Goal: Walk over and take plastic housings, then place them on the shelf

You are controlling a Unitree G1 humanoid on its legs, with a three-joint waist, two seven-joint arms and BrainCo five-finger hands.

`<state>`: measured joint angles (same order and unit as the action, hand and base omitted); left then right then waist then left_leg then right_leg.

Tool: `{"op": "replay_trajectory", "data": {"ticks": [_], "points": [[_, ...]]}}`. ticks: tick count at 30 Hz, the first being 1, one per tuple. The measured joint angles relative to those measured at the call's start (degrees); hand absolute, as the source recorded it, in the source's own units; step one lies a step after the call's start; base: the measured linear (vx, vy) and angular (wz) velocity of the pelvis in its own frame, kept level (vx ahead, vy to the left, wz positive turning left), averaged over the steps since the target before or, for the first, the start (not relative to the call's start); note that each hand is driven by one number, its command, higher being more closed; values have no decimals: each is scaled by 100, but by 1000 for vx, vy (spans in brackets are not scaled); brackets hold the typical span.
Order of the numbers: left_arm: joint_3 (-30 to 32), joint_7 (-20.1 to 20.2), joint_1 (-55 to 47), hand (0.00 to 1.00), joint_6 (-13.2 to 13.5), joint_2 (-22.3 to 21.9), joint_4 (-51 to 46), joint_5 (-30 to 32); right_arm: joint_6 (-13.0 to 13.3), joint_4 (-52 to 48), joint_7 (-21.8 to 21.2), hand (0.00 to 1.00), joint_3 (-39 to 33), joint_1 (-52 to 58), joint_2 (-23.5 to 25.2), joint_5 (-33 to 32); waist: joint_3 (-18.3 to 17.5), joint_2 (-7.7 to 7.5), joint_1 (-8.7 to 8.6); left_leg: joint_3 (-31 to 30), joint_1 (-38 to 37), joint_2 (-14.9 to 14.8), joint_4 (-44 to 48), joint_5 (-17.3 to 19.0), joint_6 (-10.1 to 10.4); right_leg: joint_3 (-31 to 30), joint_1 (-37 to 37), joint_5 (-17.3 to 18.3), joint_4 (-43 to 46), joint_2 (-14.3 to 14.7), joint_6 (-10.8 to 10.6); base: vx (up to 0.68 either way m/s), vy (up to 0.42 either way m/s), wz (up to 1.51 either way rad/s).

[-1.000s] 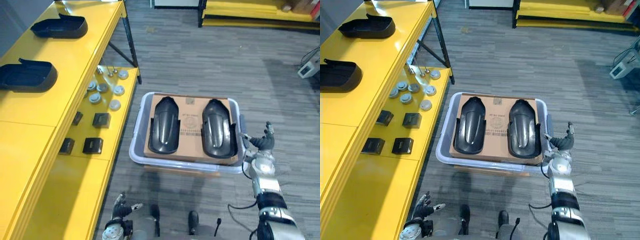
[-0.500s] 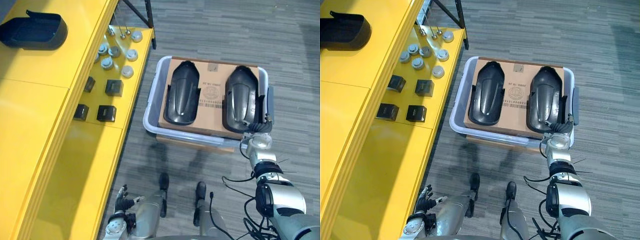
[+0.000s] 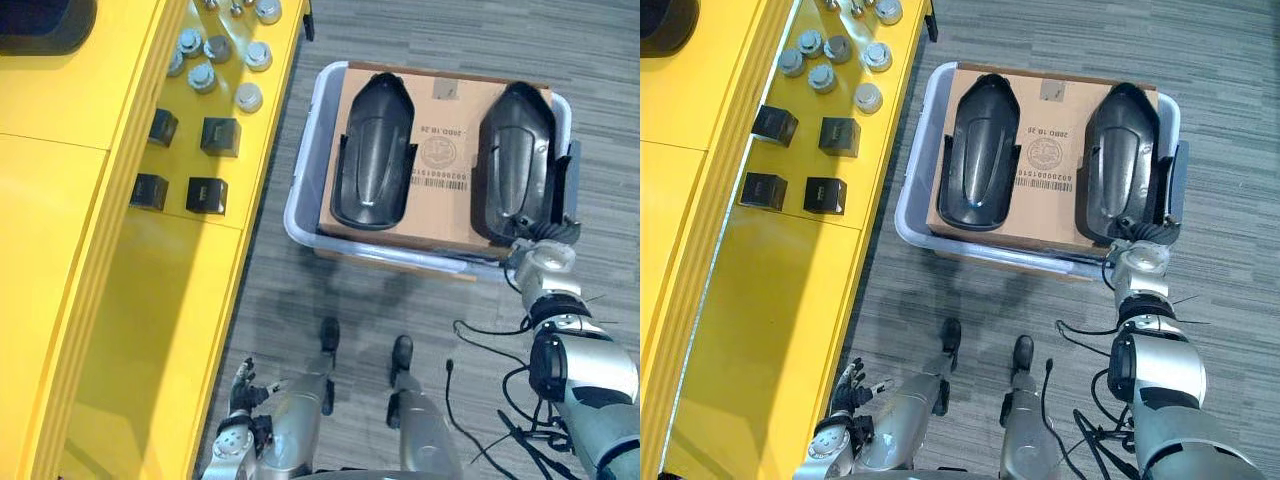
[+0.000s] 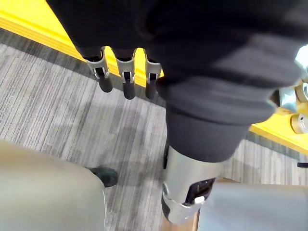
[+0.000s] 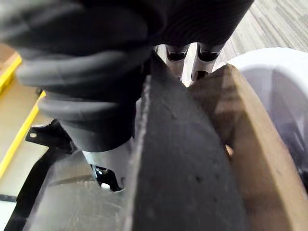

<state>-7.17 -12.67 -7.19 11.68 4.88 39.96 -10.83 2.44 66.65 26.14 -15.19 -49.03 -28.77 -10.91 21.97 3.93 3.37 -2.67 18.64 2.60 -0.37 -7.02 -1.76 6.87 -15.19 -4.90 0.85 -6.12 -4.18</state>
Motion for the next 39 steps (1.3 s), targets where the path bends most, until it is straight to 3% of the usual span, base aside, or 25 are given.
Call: {"op": "replay_trajectory", "data": {"ticks": [3, 6, 10, 14, 21, 26, 33, 39], "points": [[-2, -12, 11, 0, -3, 4, 1, 0, 12, -120, -3, 100, 49, 43, 44, 3, 5, -9, -8, 69, -161, -50, -195, -66, 13, -76, 34, -4, 1, 15, 5, 32, -20, -12], [-8, -15, 56, 0, -10, 4, 7, 1, -16, -846, 21, 100, 48, 459, 152, 87, 21, -43, -23, 101, -350, -56, -315, -70, 17, -101, 152, 5, -4, 24, 13, 47, -10, -6], [-15, -19, 31, 0, -61, -17, -226, 6, -53, -2534, 188, 100, 17, 1420, 407, 551, 11, -63, -139, 98, -474, -55, -376, -86, 2, -89, 251, 13, -9, 8, 19, 79, -6, 1], [-3, -19, -224, 0, -113, -20, -1492, 29, -67, -4027, 372, 100, -72, 2271, 894, 1163, -89, -163, -269, 95, -754, -59, -496, -82, 1, -81, 509, 70, -65, -2, -33, 60, -13, 2], [31, -71, -291, 0, -97, -45, -3556, 55, -51, -5649, 413, 100, -22, 3116, 1596, 2204, -578, -246, -390, -121, -953, -57, -504, -74, 12, 152, 818, 199, -92, -3, -52, 67, -34, 17], [-4, -271, -49, 0, 37, -235, -4768, 21, -44, -6523, 345, 100, 695, 3393, 2107, 2832, -965, -241, -390, -208, -1131, -56, -504, -67, 24, 287, 1051, 278, -87, -5, -55, 31, -32, 13], [-459, -428, 603, 0, 34, -283, -5106, -209, 21, -7242, 37, 100, 1767, 3394, 2578, 3204, -1331, -250, -381, -246, -1286, -54, -507, -68, 26, 344, 1223, 292, -81, -9, -47, -3, -13, 4], [-823, -749, 881, 0, -40, -353, -5105, -195, 163, -7266, -183, 100, 2498, 3394, 2736, 3187, -1523, -246, -393, -207, -1376, -61, -517, -51, 54, 326, 1304, 292, -78, -8, -44, -3, -1, -1]]}}
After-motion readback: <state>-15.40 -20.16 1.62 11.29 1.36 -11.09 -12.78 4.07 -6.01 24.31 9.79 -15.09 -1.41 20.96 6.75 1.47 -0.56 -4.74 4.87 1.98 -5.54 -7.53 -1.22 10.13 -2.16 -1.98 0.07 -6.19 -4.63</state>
